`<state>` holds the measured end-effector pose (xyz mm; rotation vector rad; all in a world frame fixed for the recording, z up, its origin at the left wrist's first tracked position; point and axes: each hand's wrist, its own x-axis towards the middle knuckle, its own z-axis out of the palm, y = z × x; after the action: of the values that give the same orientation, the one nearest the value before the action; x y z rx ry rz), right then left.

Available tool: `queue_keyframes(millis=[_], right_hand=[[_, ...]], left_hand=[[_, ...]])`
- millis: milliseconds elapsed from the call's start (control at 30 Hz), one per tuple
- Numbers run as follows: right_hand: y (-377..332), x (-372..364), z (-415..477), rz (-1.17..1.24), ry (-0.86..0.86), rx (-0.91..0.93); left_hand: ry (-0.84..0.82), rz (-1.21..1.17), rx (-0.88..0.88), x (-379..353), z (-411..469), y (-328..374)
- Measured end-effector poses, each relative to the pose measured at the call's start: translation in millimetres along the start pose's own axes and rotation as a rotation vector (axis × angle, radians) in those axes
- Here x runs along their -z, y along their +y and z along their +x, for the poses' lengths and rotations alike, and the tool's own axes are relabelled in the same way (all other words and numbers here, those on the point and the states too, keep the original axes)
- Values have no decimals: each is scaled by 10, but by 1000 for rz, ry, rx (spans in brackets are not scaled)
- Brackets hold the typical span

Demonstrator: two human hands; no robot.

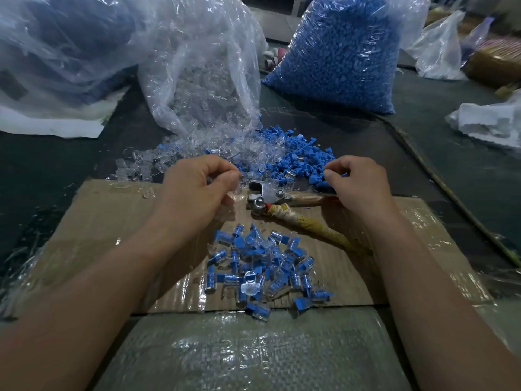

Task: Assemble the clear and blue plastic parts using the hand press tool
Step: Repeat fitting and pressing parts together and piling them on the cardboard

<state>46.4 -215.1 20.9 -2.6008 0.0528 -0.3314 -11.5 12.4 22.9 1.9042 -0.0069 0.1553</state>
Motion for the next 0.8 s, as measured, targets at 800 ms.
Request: queue_keyframes(millis=[800], right_hand=[[-39,-129,41,-23,-105,90]], left_hand=[[-18,-36,-3,-18,-17,14]])
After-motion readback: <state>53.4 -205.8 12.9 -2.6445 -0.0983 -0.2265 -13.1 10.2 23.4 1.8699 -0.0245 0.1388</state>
